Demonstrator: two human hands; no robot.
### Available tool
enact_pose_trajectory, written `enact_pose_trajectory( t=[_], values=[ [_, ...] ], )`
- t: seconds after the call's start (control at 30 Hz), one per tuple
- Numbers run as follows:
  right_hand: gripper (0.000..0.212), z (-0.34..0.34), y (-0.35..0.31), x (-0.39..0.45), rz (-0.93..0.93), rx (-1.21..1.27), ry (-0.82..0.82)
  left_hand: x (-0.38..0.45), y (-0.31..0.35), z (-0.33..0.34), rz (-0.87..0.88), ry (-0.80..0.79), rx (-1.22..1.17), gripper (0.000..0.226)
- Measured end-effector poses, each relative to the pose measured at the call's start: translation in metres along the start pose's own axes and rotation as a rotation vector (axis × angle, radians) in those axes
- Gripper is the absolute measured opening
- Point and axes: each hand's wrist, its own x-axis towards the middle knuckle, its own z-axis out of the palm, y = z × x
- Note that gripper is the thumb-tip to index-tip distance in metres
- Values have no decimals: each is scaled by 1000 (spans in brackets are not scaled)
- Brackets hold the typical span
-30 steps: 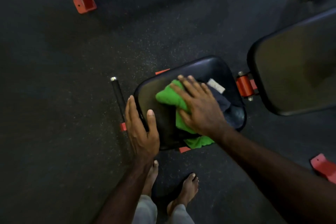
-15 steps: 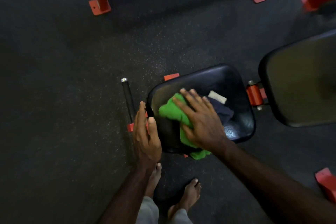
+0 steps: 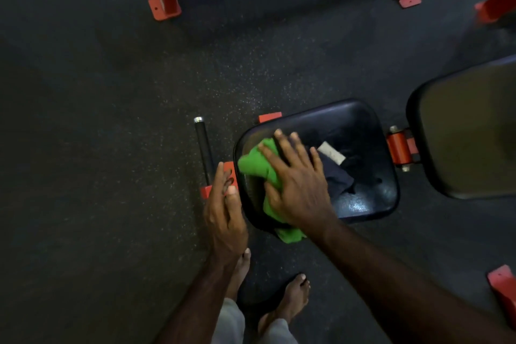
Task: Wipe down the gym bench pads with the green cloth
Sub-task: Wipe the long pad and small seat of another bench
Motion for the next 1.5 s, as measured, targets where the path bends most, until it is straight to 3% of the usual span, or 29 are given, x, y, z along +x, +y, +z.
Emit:
enact_pose_trajectory(
  t=[0.07, 0.1, 0.27, 0.4, 0.47, 0.67, 0.77, 0.83, 0.93, 1.17, 1.3, 1.5],
  values=[
    [68, 2, -22, 23, 152, 69, 50, 1, 2, 2, -17, -4, -1, 57],
    [66, 5, -34, 28, 136, 82, 49, -1, 2, 3, -26, -10, 4, 56],
    [61, 21, -39, -7, -249, 27, -35, -6, 6, -2, -110, 109, 1, 46],
    [75, 37, -17, -69, -374, -110, -111, -17, 16, -10, -130, -3, 39, 57],
    [70, 43, -5, -95, -388, -147, -123, -20, 15, -5, -149, -31, 54, 54],
    [62, 26, -2, -132, -295, -53, -177, -47, 37, 7, -127, -102, 233, 59],
    [72, 1, 5, -147, -150, 144, -440, -61, 58, 6, -146, -177, 295, 61],
    [80, -17, 11, -156, -64, 171, -461, -66, 71, 3, -121, -243, 282, 57],
    [79, -52, 12, -166, 7, 251, -413, -70, 105, -4, -177, -393, 260, 49],
    [75, -176, -21, -177, 183, 458, -69, -75, 239, -29, -184, -617, 261, 14],
    [72, -239, -41, -172, 233, 530, 65, -67, 318, -34, -213, -606, 154, 13],
    [77, -308, -67, -195, 292, 633, 405, -78, 420, -45, -170, -576, -80, 9]
  ],
)
